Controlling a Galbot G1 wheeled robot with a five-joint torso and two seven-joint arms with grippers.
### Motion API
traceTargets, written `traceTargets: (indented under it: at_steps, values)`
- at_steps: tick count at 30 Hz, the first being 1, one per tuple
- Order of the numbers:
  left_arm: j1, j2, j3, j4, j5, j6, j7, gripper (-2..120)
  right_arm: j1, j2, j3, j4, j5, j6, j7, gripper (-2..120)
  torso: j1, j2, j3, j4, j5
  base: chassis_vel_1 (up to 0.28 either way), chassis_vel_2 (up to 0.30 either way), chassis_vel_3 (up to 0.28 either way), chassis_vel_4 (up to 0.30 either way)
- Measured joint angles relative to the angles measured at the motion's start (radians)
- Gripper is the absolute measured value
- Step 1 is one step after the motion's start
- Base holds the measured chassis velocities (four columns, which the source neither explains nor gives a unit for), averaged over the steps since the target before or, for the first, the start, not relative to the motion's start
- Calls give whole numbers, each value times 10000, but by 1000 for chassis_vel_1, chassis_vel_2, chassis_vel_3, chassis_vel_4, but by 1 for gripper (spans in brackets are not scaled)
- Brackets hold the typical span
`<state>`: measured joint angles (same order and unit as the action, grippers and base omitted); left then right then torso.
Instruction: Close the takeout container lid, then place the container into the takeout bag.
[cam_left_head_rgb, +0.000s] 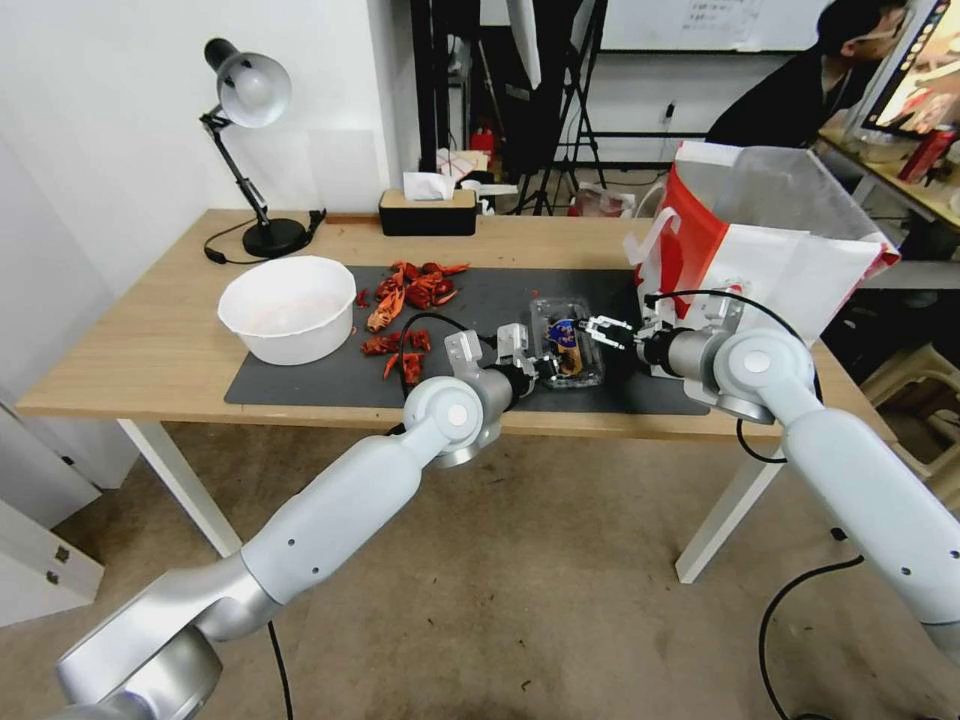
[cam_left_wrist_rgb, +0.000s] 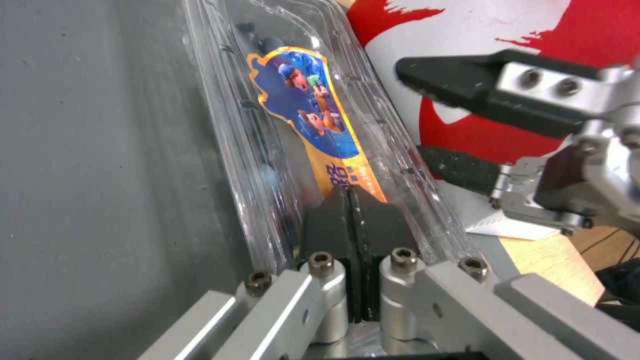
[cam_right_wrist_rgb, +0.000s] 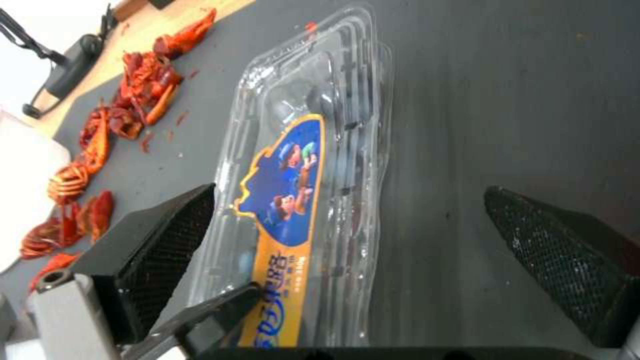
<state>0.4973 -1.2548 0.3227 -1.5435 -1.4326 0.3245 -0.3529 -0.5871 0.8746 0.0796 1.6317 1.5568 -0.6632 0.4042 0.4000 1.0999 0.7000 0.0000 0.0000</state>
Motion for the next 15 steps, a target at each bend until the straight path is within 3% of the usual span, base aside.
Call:
traceTargets:
  at_steps: [15]
  values:
    - [-1, 53, -11, -10, -41, -40, -12, 0, 295, 113, -340, -588, -686, -263, -508, 100, 0, 0, 0, 0, 0, 0, 0, 0, 0]
